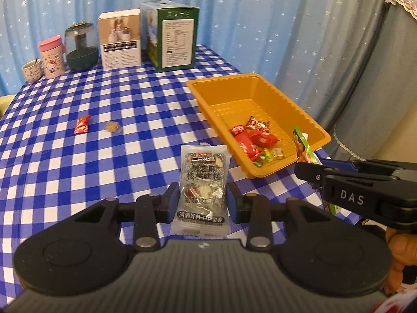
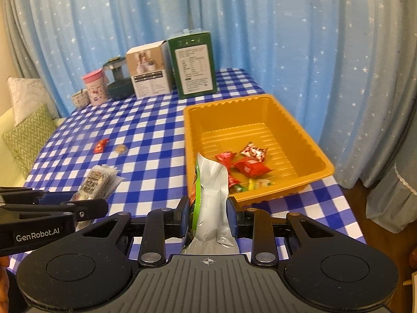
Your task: Organize snacks
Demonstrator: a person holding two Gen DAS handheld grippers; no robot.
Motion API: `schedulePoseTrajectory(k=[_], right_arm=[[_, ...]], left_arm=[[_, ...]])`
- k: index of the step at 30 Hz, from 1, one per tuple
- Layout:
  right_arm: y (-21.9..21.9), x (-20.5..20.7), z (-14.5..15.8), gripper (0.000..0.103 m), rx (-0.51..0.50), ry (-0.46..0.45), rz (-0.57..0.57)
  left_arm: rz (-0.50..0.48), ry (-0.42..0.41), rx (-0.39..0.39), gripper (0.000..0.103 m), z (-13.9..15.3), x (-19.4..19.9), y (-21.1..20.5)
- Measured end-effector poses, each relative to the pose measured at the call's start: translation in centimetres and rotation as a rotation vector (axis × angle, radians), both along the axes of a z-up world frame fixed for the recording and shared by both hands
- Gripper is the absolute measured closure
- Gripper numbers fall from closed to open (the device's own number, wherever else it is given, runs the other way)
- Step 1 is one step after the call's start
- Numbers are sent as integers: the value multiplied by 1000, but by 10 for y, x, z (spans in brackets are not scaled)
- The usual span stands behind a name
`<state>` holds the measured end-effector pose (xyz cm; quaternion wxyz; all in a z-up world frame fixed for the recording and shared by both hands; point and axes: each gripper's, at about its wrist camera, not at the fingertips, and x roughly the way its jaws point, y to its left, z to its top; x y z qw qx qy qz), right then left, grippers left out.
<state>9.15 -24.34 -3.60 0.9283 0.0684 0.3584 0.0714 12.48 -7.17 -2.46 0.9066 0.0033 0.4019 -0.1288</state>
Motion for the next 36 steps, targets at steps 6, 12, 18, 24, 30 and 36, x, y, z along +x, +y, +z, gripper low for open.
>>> schedulePoseTrajectory(k=[6, 12, 18, 24, 30, 36], right_arm=[[-17, -1, 1, 73, 4, -1, -30], [-38, 0, 4, 73, 10, -8, -65], [-59, 8, 7, 73, 6, -10, -98], [-72, 20, 8, 73, -2, -15, -111], [-80, 36, 6, 73, -9, -17, -109], [-86, 53, 3, 73, -16, -17, -104]], left_arm=[[-24, -6, -5, 69, 2, 6, -19], [-49, -8, -12, 69, 2, 14, -39], [-71, -17, -23, 69, 3, 24, -59], [-83, -20, -29, 69, 2, 39, -74], [-80, -15, -35, 69, -3, 58, -82], [-74, -5, -38, 69, -10, 73, -87]])
